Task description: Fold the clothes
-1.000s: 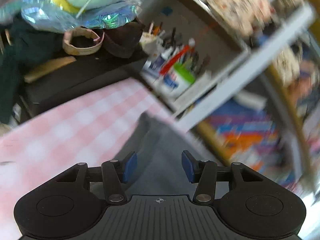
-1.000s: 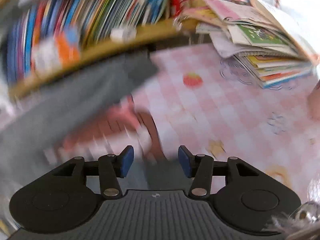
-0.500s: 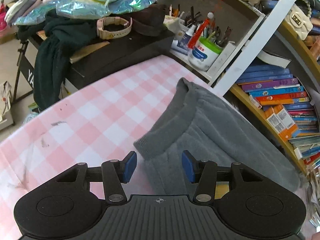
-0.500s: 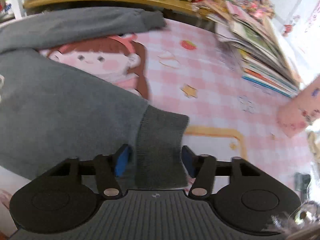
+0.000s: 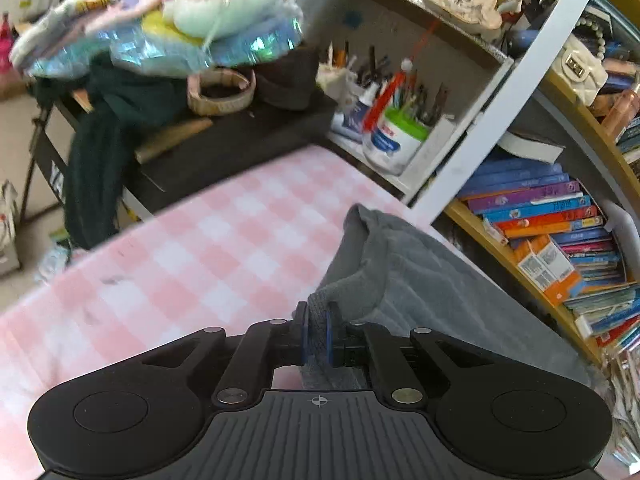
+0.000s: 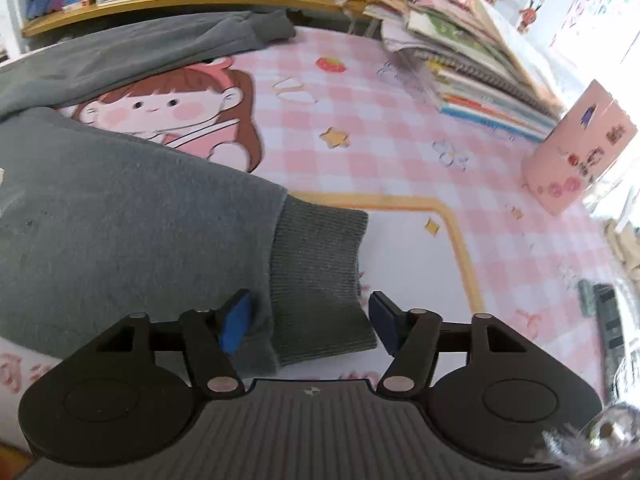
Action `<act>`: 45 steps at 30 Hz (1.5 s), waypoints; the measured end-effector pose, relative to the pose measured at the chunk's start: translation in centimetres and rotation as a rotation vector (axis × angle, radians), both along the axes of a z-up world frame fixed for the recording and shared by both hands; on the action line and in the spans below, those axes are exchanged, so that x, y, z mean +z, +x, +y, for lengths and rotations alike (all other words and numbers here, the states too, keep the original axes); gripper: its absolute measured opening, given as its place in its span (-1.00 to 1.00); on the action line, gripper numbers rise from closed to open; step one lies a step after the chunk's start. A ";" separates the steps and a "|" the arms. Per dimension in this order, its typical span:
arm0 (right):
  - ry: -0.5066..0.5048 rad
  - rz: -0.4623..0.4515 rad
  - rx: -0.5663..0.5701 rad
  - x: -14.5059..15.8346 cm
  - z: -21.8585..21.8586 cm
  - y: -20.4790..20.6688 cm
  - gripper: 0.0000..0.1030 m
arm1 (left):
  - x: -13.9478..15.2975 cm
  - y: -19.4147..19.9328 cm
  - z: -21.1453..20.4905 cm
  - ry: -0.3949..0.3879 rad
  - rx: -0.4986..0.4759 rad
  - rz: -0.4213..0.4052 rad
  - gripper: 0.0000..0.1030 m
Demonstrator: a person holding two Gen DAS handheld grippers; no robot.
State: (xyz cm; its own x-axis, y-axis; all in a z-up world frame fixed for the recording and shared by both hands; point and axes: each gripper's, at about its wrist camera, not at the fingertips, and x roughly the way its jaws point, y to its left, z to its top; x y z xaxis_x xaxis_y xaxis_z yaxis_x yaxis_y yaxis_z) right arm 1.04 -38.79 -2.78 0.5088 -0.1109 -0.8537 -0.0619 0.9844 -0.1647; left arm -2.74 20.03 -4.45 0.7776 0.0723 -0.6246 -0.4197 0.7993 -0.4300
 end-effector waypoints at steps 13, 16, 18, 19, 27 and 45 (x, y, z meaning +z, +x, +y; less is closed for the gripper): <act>-0.003 0.004 0.014 -0.1 0.1 0.1 0.38 | 2.6 2.9 0.0 0.185 -0.168 -0.026 -0.46; -0.018 -0.002 0.024 -0.1 0.2 0.4 0.38 | 1.7 6.6 -1.4 0.229 -0.268 0.034 -0.46; -0.028 -0.008 0.025 -0.2 0.2 0.7 0.39 | 1.1 8.5 -1.9 0.239 -0.269 0.062 -0.46; -0.027 -0.010 0.021 -0.2 0.1 0.8 0.40 | 0.8 9.3 -2.1 0.237 -0.263 0.071 -0.46; 0.027 -0.016 -0.029 -0.3 -0.8 0.8 0.44 | -0.6 10.9 -1.8 0.219 -0.247 0.124 -0.45; 0.019 -0.029 -0.009 -0.4 0.2 1.5 0.46 | -2.8 9.0 1.1 0.153 -0.055 0.078 -0.97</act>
